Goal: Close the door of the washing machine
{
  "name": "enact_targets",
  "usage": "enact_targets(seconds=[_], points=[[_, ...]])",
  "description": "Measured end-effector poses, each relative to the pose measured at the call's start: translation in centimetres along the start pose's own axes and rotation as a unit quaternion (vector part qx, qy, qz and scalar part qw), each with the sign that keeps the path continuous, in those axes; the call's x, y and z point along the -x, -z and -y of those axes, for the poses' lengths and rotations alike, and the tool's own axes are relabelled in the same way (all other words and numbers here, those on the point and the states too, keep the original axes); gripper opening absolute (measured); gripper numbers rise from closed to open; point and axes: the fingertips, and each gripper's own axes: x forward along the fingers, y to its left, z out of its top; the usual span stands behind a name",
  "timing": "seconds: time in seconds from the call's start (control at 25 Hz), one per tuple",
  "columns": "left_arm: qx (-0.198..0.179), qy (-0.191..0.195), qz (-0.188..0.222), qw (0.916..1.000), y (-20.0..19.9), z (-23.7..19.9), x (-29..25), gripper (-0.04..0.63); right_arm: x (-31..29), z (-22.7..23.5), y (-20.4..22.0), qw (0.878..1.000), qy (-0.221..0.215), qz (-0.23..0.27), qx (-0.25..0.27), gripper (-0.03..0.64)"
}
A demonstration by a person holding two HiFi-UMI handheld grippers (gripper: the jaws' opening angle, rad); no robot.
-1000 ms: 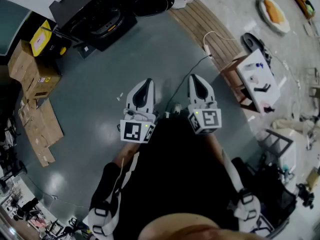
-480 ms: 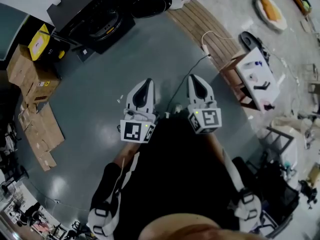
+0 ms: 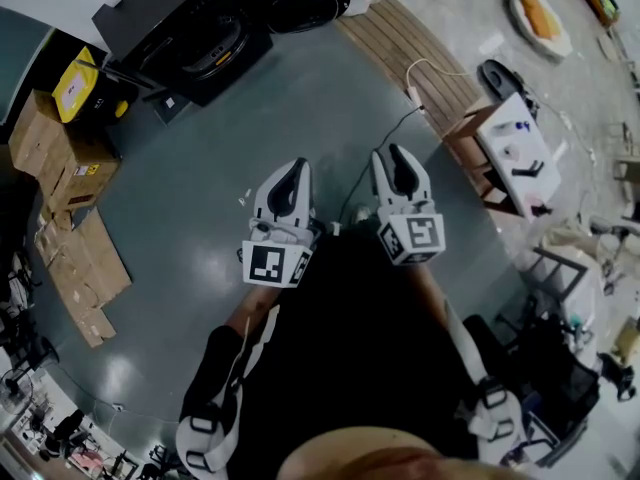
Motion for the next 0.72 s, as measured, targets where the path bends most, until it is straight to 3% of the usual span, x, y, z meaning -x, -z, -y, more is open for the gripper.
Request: enact_targets(seconds=[0.36, 0.48, 0.72], points=[[0.029, 0.009, -0.004, 0.9995, 0.1, -5.7, 1.5, 0.006, -2.7, -4.6, 0.9, 1.000, 0.023, 0.001, 0.002, 0.112], [0.024, 0.018, -0.012, 0.9995, 0.7, -6.8, 1.4, 0.006, -3.6, -5.0, 0.9, 1.000, 0.027, -0.003, 0.001, 0.112], [0.048, 0.012, -0.017, 0.9986, 1.3, -9.3, -1.6, 0.006, -7.8, -4.1, 1.0, 1.000, 0.020, -0.011, -0.009, 0.112]])
